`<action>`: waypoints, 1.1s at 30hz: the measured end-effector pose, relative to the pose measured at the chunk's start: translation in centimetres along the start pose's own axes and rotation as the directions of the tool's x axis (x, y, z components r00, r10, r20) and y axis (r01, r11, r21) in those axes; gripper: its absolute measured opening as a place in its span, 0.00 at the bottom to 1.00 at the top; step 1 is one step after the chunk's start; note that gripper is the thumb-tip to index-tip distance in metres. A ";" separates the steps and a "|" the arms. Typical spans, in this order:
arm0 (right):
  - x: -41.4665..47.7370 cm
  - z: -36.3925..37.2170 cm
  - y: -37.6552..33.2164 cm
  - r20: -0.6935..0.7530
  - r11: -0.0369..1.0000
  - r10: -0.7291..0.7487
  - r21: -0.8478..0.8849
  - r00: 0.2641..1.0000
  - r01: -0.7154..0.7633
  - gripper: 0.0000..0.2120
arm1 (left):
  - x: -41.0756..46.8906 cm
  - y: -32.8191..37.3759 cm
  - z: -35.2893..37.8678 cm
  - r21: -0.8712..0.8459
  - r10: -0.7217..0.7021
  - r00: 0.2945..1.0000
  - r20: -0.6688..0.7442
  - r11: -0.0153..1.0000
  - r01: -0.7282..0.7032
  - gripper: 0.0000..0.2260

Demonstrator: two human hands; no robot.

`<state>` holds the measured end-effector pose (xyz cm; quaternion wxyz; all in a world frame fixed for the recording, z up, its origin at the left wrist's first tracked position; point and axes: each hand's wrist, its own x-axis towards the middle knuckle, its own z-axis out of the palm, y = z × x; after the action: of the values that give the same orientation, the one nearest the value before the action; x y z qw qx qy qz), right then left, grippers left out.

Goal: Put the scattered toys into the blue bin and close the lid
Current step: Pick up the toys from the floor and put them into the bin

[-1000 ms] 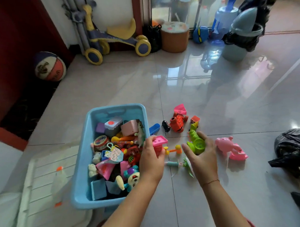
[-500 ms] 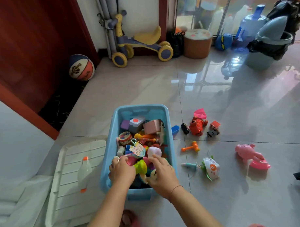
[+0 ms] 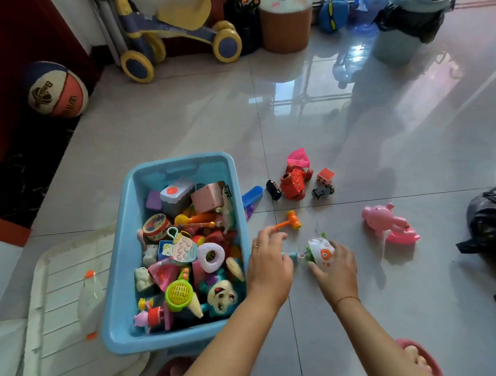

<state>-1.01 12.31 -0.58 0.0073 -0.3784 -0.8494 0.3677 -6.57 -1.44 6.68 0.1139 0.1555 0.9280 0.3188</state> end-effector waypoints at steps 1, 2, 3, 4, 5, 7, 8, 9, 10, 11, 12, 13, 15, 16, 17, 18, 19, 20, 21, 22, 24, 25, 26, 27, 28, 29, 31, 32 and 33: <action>0.8 0.0 1.2 0.018 0.999 0.045 -0.010 0.999 -0.045 0.33 | 0.7 0.4 1.8 0.006 -0.018 0.997 0.073 1.000 0.018 0.18; 1.5 0.1 2.1 0.033 0.997 0.079 -0.027 0.996 -0.078 0.34 | 1.6 0.6 3.5 0.028 -0.056 0.989 0.139 0.998 0.052 0.19; 2.1 0.4 3.1 0.047 0.994 0.100 -0.051 0.994 -0.098 0.35 | 2.4 0.5 5.2 0.066 -0.102 0.976 0.193 0.994 0.091 0.20; 2.8 0.8 3.9 0.061 0.991 0.108 -0.085 0.992 -0.102 0.35 | 3.3 0.1 6.7 0.107 -0.148 0.960 0.236 0.986 0.125 0.20; 3.4 1.4 4.5 0.075 0.989 0.107 -0.114 0.991 -0.098 0.36 | 4.1 -0.4 8.1 0.145 -0.190 0.943 0.272 0.977 0.154 0.21; 4.4 2.8 5.2 0.107 0.982 0.092 -0.172 0.990 -0.072 0.39 | 5.3 -1.8 10.3 0.226 -0.262 0.912 0.315 0.954 0.196 0.24; 4.7 3.6 5.4 0.121 0.976 0.074 -0.214 0.990 -0.047 0.41 | 5.7 -2.6 11.3 0.271 -0.290 0.901 0.324 0.940 0.205 0.26; 5.0 4.4 5.5 0.125 0.965 0.045 -0.261 0.991 -0.011 0.42 | 6.0 -3.3 12.2 0.313 -0.311 0.892 0.328 0.927 0.208 0.27; 5.3 5.1 5.6 0.127 0.952 0.021 -0.306 0.992 0.019 0.43 | 6.1 -3.9 13.0 0.346 -0.328 0.885 0.330 0.914 0.210 0.27; 5.5 5.7 5.7 0.119 0.942 0.006 -0.333 0.993 0.034 0.44 | 6.1 -4.3 13.7 0.369 -0.339 0.882 0.327 0.905 0.211 0.25; 5.9 6.2 5.8 0.106 0.935 -0.004 -0.353 0.994 0.041 0.43 | 6.1 -4.5 14.4 0.383 -0.345 0.883 0.319 0.899 0.213 0.23; 6.2 6.7 6.0 0.086 0.928 -0.016 -0.371 0.996 0.047 0.43 | 6.1 -4.5 14.9 0.389 -0.349 0.886 0.304 0.895 0.219 0.21; 6.8 7.1 6.6 0.064 0.912 -0.042 -0.406 0.997 0.064 0.43 | 5.9 -4.5 15.7 0.379 -0.358 0.895 0.266 0.893 0.244 0.16; 6.9 7.1 6.9 0.065 0.908 -0.060 -0.411 0.996 0.081 0.42 | 5.9 -4.5 15.9 0.363 -0.362 0.896 0.257 0.895 0.258 0.14; 7.0 6.9 7.1 0.069 0.911 -0.078 -0.400 0.995 0.099 0.41 | 5.8 -4.6 16.2 0.343 -0.369 0.893 0.257 0.899 0.272 0.12; 7.0 6.6 7.3 0.068 0.923 -0.084 -0.371 0.994 0.104 0.39 | 5.6 -4.6 16.4 0.320 -0.376 0.888 0.263 0.903 0.287 0.11; 6.9 6.3 7.3 0.067 0.941 -0.074 -0.326 0.995 0.092 0.36 | 5.3 -4.6 16.6 0.299 -0.382 0.885 0.266 0.906 0.301 0.10; 6.8 6.0 7.3 0.076 0.957 -0.055 -0.279 0.996 0.075 0.34 | 5.0 -4.5 16.7 0.277 -0.389 0.883 0.264 0.907 0.317 0.10; 6.5 5.7 7.3 0.079 0.970 -0.039 -0.235 0.996 0.057 0.33 | 4.8 -4.2 16.6 0.250 -0.399 0.882 0.252 0.907 0.339 0.10; 6.3 5.5 7.4 0.069 0.981 -0.028 -0.191 0.997 0.041 0.32 | 4.5 -3.9 16.4 0.214 -0.409 0.883 0.232 0.907 0.364 0.11; 5.5 4.8 7.2 0.020 0.997 0.021 -0.080 1.000 -0.019 0.31 | 4.0 -3.0 15.6 0.122 -0.412 0.892 0.186 0.910 0.396 0.11; 5.1 4.3 6.8 -0.012 0.998 0.058 -0.008 0.998 -0.058 0.31 | 3.8 -2.5 15.0 0.072 -0.405 0.900 0.163 0.914 0.398 0.11; 4.8 3.6 6.1 -0.043 0.995 0.088 0.058 0.995 -0.086 0.31 | 3.6 -1.9 14.3 0.021 -0.394 0.909 0.137 0.919 0.395 0.10; 4.3 2.9 5.2 -0.070 0.989 0.105 0.110 0.992 -0.097 0.31 | 3.5 -1.3 13.4 -0.034 -0.378 0.920 0.106 0.923 0.383 0.10; 3.8 2.1 4.1 -0.100 0.984 0.101 0.154 0.990 -0.085 0.31 | 3.4 -0.7 12.3 -0.092 -0.359 0.931 0.071 0.927 0.364 0.09; 3.3 1.2 2.8 -0.130 0.978 0.086 0.202 0.988 -0.059 0.30 | 3.4 0.0 11.0 -0.147 -0.332 0.943 0.027 0.932 0.333 0.08; 2.2 -0.5 -0.2 -0.171 0.944 0.078 0.328 0.982 -0.018 0.30 | 3.4 1.1 7.7 -0.232 -0.272 0.959 -0.073 0.940 0.249 0.09; 1.7 -1.3 -1.8 -0.181 0.920 0.066 0.392 0.981 0.010 0.29 | 3.3 1.4 5.8 -0.264 -0.240 0.962 -0.130 0.944 0.200 0.09; 1.0 -2.1 -3.5 -0.187 0.894 0.035 0.445 0.982 0.052 0.28 | 3.2 1.4 3.8 -0.293 -0.210 0.959 -0.188 0.944 0.150 0.10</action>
<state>-3.34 12.71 2.96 0.1767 -0.3962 -0.7391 0.5154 -8.07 2.92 4.30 0.0613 0.0164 0.8917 0.4482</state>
